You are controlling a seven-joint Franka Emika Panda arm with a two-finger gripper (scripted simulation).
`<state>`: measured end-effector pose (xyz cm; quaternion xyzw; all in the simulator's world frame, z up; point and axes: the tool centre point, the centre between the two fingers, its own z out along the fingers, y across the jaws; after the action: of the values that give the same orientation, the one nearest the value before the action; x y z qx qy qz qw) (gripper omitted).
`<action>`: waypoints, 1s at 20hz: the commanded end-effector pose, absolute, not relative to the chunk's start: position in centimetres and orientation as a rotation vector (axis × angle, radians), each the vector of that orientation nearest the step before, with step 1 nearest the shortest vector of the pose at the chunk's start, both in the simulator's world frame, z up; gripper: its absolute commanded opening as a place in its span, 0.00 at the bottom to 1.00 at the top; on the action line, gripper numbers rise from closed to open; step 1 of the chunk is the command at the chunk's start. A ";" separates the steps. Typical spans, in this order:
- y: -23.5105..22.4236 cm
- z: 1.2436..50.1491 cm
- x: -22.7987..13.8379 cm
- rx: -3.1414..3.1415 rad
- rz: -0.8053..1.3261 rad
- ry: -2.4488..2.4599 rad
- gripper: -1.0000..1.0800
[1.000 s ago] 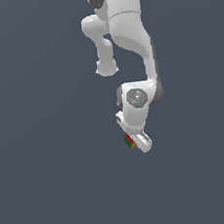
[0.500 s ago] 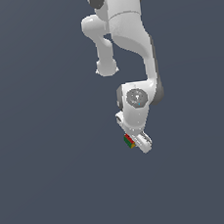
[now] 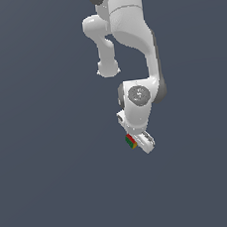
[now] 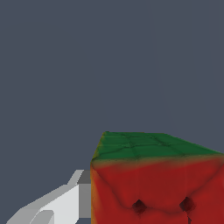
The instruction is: Pick up the object and move it to a goal position.
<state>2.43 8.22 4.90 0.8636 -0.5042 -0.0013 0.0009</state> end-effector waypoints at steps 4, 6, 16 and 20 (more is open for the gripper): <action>8.0 8.4 2.3 2.713 -0.001 -1.585 0.00; 7.9 10.1 2.1 2.713 -0.001 -1.585 0.00; 7.3 20.8 1.5 2.712 -0.001 -1.586 0.00; 7.1 24.3 1.3 2.712 0.000 -1.586 0.00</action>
<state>1.40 7.17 22.92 0.8631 -0.5050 -0.0003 0.0001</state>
